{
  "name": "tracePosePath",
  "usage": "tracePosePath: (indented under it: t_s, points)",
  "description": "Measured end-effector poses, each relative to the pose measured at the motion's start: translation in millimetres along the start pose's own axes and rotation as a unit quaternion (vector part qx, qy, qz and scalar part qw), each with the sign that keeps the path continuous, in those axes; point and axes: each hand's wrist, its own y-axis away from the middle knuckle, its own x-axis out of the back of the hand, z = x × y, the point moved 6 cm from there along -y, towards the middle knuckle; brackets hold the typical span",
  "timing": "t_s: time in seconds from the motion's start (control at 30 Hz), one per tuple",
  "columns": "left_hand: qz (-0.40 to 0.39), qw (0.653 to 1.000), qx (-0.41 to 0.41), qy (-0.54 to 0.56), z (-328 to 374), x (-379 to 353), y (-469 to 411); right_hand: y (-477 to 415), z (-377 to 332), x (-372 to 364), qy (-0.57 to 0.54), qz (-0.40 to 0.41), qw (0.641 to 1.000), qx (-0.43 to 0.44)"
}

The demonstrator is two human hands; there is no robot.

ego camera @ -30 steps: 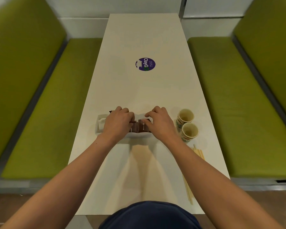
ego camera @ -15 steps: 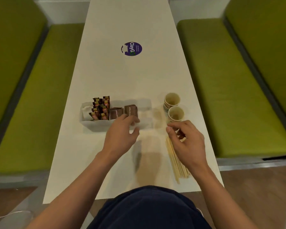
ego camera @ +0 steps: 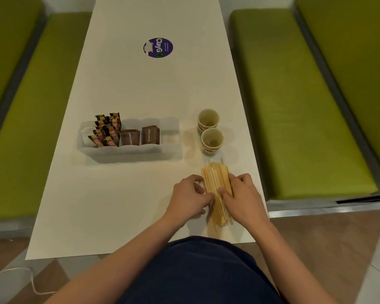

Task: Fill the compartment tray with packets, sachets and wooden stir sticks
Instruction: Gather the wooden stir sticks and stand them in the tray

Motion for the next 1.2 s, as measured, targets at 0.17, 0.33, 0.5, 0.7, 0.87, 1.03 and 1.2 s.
tracePosePath:
  t_s: [0.17,0.33,0.5,0.7,0.87,1.03,1.2]
  points:
    - [0.042,0.998,-0.050,0.003,5,1,-4,2,-18,-16,-0.010,-0.018,0.999,0.047]
    - [0.088,0.994,-0.003,0.068,-11,30,-7,-7,-49,-32,-0.022,-0.038,0.996,0.075]
    - [0.134,0.986,0.033,0.097,-25,65,-10,-17,-85,-46,-0.011,-0.054,0.991,0.118]
    - [0.161,0.983,0.030,0.088,-31,81,-14,-28,-94,-46,0.000,-0.057,0.990,0.128]
    - [0.178,0.983,0.014,0.032,-34,85,-19,-37,-88,-37,-0.004,-0.032,0.992,0.119]
    - [0.186,0.981,0.039,0.051,-36,91,-21,-45,-83,-28,-0.044,-0.022,0.996,0.070]
    - [0.181,0.978,0.060,0.079,-42,97,-25,-55,-77,-25,-0.088,-0.038,0.995,0.022]
